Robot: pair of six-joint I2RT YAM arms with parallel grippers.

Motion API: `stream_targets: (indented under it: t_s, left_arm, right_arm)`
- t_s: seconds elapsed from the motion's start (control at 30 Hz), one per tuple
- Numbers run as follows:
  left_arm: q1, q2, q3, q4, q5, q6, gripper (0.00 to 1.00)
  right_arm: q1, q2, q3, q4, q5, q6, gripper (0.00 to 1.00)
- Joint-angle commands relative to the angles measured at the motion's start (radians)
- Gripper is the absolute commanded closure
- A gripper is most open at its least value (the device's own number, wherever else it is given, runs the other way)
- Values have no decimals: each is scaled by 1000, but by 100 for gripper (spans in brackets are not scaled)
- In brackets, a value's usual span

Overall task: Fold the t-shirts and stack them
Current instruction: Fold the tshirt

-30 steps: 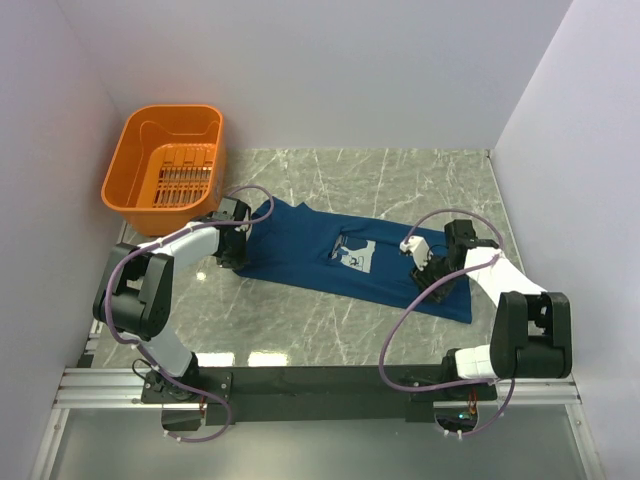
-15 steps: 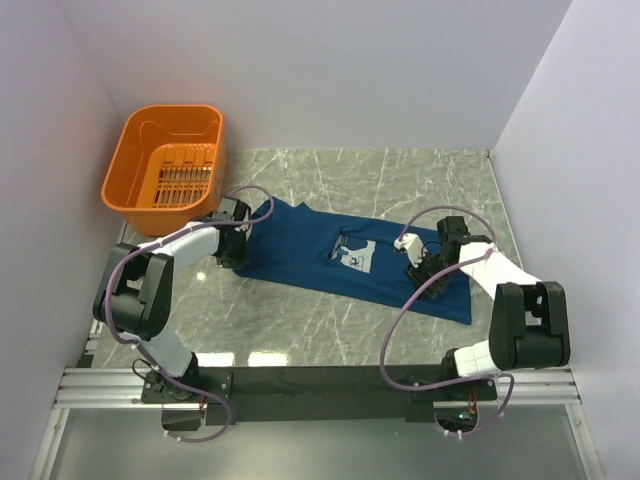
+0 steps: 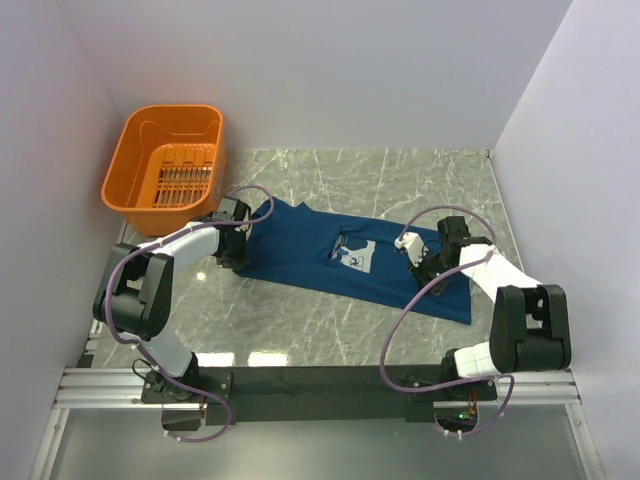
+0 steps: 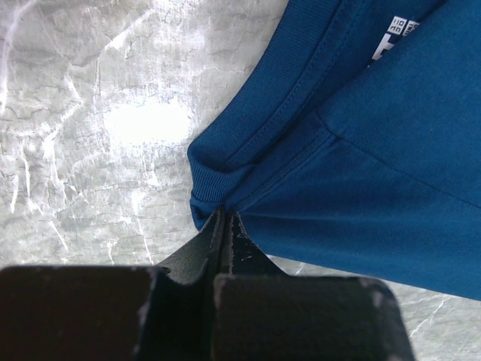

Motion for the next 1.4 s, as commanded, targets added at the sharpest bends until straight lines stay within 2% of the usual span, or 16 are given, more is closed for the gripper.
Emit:
stream_targets:
  t_s: [0.0,0.23,0.47,0.67,1.07,1.13,1.17,1.27,1.37]
  left_arm:
    - [5,-31,3,-5,-44,5,100]
    - [5,-43,3,-4,-75,-3,99]
    - [3,-54,0,-2,-90,-4,100]
    - [3,-52,0,-2,-92,-4,99]
    - [3,-44,2,-2,-89,-3,99]
    - [3,-46,2,-4,-89,-4,99]
    - [3,-46,0,-2,-87,-4,99]
    - [5,-44,2,-4,-89,-4,99]
    - [3,-44,2,-2,-90,-4,99]
  right_arm:
    - [-21,-75,50,-53,-34,-15,100]
    - [-100,-93,122,-98,-40,-27,100]
    - [-101,-24,125,-59,-25,-6,100]
    - [-108,24,101,-55,20,-34,95]
    - [-285,-8,68,-81,47,-135,93]
    - [-295,-8,79,-81,37,-132,89]
    - [-298,-13,82,-78,29,-120,79]
    - [-300,-20,102,-85,-13,-98,67]
    - [-300,-36,111,-88,-23,-89,62]
